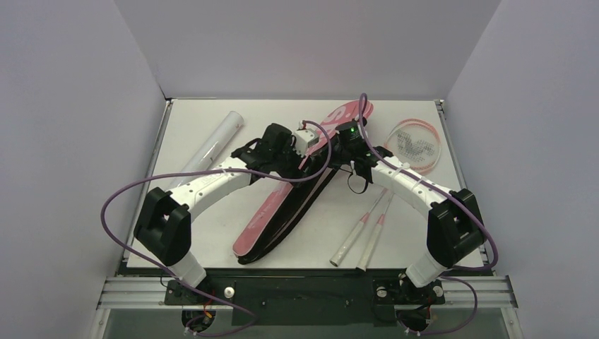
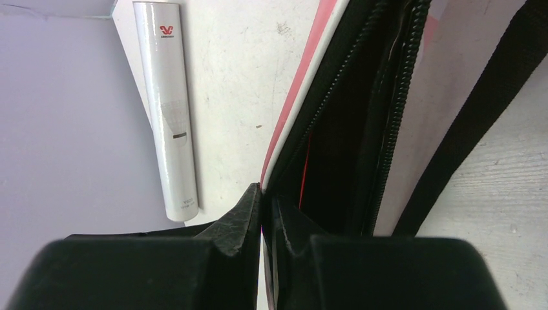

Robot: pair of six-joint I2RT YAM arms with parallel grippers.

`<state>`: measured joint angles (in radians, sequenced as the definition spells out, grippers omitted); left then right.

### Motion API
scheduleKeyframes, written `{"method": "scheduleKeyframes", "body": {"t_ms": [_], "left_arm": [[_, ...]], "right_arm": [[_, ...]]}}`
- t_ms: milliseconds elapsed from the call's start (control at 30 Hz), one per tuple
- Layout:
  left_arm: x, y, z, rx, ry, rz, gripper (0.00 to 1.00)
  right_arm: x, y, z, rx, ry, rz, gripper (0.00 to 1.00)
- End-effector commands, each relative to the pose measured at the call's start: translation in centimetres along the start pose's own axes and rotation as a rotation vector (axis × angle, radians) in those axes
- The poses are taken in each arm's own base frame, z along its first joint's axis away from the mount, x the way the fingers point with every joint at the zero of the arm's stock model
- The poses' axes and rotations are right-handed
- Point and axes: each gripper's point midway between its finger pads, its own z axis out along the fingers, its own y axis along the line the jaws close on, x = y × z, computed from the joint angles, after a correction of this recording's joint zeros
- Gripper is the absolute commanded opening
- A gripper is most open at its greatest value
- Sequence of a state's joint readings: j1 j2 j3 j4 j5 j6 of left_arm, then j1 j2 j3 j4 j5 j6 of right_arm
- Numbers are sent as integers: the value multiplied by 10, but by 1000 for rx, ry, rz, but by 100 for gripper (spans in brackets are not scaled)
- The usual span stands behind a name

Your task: Pack up the badminton gear

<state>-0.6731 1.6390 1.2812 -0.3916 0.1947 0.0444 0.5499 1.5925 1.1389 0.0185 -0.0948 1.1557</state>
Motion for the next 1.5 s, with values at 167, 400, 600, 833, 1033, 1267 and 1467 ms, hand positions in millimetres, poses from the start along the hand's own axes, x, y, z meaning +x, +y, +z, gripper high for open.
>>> {"method": "scheduleKeyframes", "body": {"t_ms": [167, 400, 600, 833, 1033, 1267, 1467], "left_arm": [[-10, 13, -1, -106, -40, 71, 70], [-20, 31, -12, -302, -59, 187, 54], [-22, 31, -23, -312, -64, 159, 26], [-16, 36, -25, -280, -55, 67, 0], [-10, 48, -26, -278, -44, -23, 0], [-13, 79, -37, -353, -68, -149, 0], [-3, 78, -33, -346, -24, -163, 0]], "right_arm": [[-10, 39, -13, -107, -18, 11, 0], [-9, 33, -15, -54, -8, -13, 0], [-7, 32, -11, -41, 9, -18, 1], [-11, 26, -14, -39, 22, -11, 29], [-23, 18, -24, -41, 12, -13, 36], [-51, -40, -42, 98, -29, -24, 56], [-84, -143, -71, 417, -102, 11, 48]]}}
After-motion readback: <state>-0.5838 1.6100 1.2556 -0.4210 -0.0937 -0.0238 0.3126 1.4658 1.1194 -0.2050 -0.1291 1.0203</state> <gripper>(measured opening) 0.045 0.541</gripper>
